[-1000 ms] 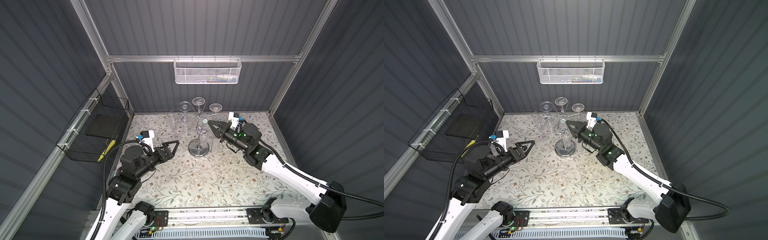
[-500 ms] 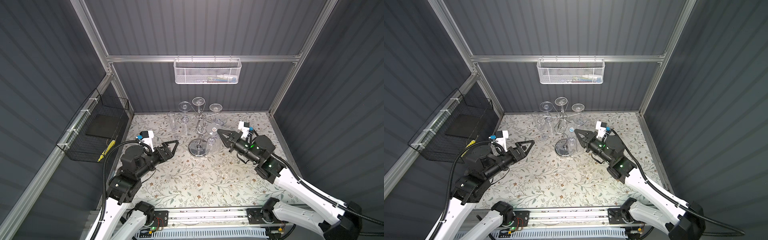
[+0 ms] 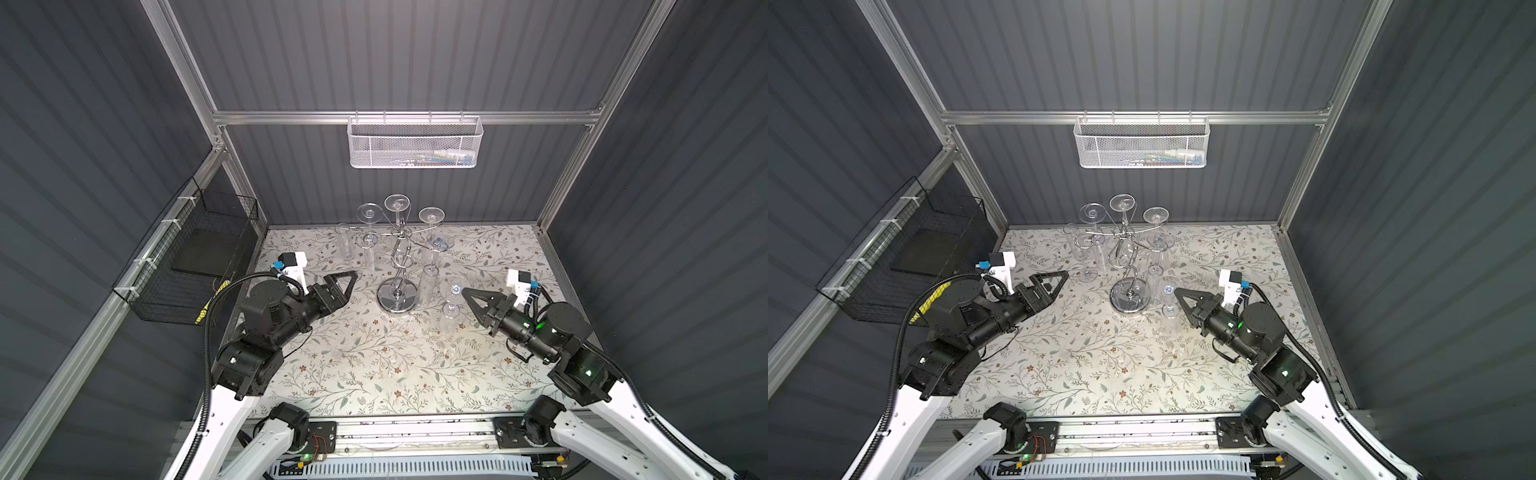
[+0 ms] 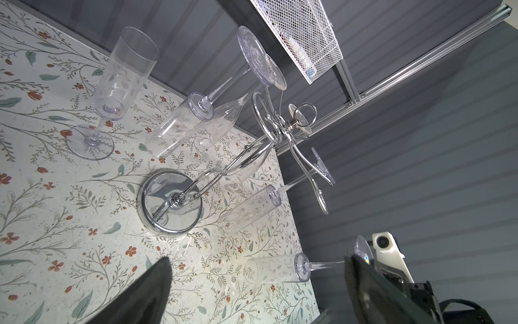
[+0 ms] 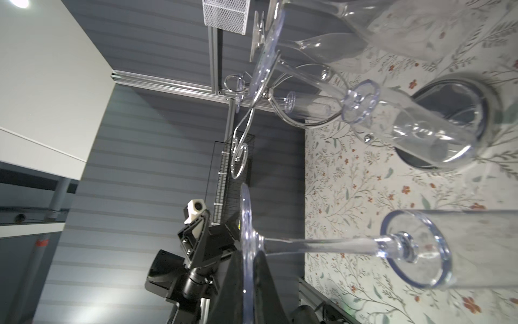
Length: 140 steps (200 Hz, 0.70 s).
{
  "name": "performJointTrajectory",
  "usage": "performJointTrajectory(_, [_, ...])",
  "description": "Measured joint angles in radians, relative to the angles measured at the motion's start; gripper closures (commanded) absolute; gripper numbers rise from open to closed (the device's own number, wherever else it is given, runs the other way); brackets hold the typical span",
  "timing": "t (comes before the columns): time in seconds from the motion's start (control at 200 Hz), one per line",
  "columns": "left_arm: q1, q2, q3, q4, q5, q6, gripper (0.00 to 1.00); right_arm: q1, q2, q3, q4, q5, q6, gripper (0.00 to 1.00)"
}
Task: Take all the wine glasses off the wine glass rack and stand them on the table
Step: 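Slide the held flute glass off the rack arm with the right gripper, then pull the glass back with the right gripper while the left gripper nears the rack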
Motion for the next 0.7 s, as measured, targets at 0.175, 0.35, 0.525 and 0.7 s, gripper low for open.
performJointTrajectory(0.175, [0.000, 0.024, 0.032, 0.001, 0.005, 0.003, 0.02, -0.021, -0.033, 0.059, -0.159, 0.055, -0.106, 1.00])
performJointTrajectory(0.35, [0.000, 0.047, 0.059, 0.014, 0.029, 0.004, 0.02, -0.047, -0.027, 0.142, -0.249, 0.085, -0.225, 1.00])
performJointTrajectory(0.525, [0.000, 0.071, 0.084, 0.024, 0.057, 0.009, 0.02, -0.066, 0.012, 0.210, -0.286, 0.100, -0.361, 1.00])
performJointTrajectory(0.7, [0.000, 0.099, 0.116, 0.050, 0.098, 0.014, 0.02, -0.067, 0.061, 0.270, -0.291, 0.095, -0.541, 1.00])
